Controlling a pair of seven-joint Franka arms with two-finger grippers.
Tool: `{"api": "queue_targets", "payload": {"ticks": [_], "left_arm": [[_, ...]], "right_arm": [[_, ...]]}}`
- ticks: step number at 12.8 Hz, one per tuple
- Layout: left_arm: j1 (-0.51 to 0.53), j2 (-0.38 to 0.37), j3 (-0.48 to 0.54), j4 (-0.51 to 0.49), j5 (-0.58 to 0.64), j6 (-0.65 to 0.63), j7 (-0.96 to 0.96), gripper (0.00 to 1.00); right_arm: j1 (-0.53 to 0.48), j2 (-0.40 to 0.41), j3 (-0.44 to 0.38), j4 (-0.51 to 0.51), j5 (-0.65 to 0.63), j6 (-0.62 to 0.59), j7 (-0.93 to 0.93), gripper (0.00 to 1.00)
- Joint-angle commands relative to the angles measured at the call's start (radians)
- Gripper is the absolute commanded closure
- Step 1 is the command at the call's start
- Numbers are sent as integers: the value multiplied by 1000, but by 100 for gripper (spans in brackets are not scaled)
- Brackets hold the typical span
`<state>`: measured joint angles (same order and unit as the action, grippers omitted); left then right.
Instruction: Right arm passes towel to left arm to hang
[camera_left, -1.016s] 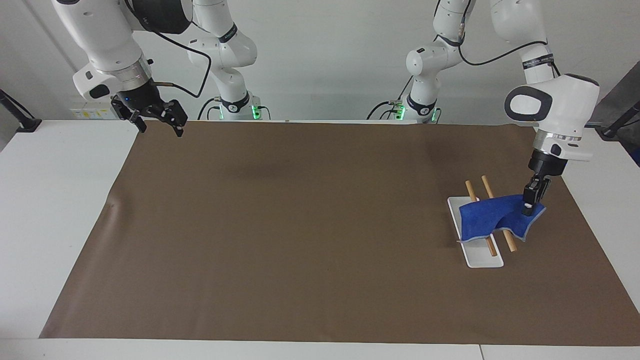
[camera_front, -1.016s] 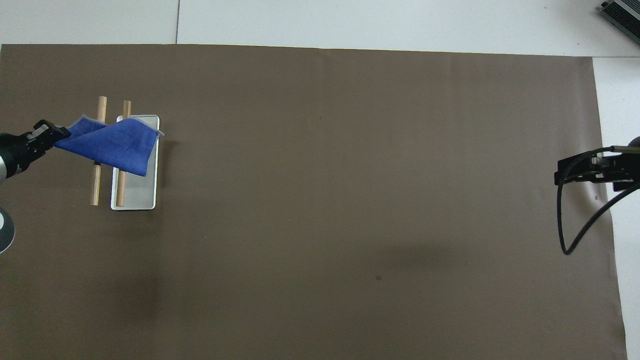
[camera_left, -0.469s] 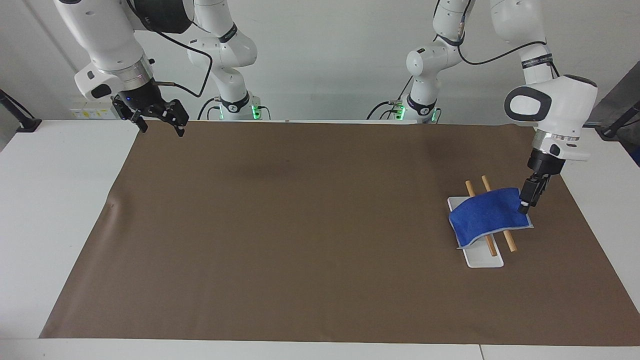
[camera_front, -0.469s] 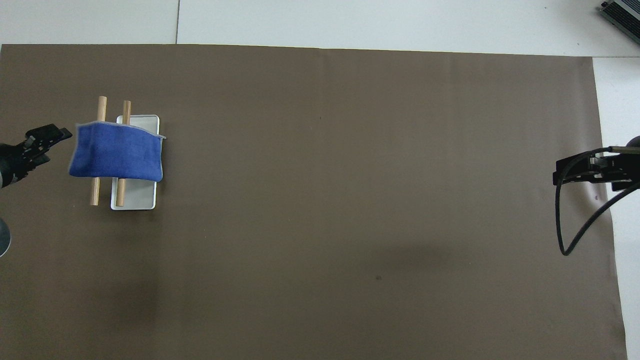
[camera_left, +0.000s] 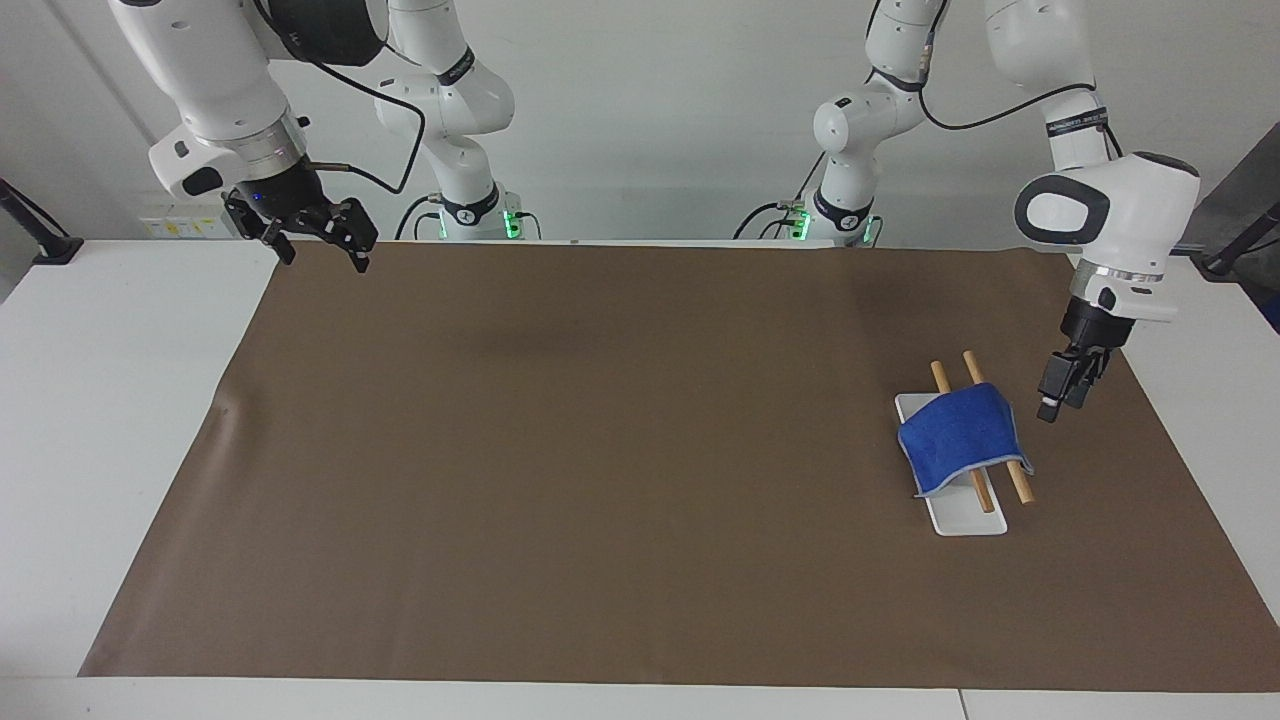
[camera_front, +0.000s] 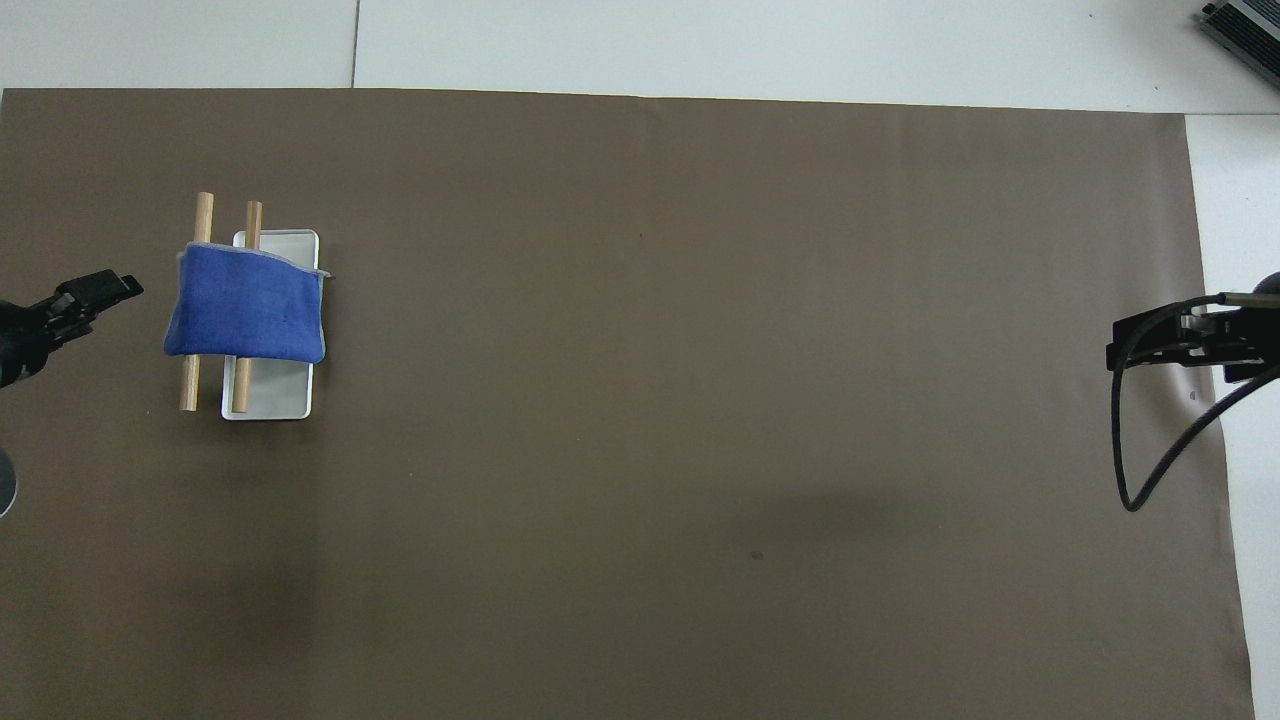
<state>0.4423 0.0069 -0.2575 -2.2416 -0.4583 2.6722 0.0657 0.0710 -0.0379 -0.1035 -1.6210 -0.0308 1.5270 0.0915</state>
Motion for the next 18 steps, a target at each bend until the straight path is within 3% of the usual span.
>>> {"api": "queue_targets", "payload": {"ticks": [1,5,8,11,13,18], "left_arm": [[10,-47,-3,-26,15,-134,78,18],[13,-51,3,132,266,-478,108,18],[13,-62,4,281,280,-697,39,18],[-16,-87,-17,420,415,-914,-105,17],[-37,-87,-63,517,435,-1036,-170,15],[-37,-125,-201,553,435,-1075,-169,4]], "right_arm": [[-10,-19,4,-17,-6,-1,5,0],[-4,-19,10,-17,-6,1,5,0],[-7,-19,10,-17,-6,-2,4,0],[-8,-19,10,-17,-6,-2,4,0],[-8,-19,10,-17,-6,-2,4,0],[-8,-19,10,-17,-6,-2,4,0]]}}
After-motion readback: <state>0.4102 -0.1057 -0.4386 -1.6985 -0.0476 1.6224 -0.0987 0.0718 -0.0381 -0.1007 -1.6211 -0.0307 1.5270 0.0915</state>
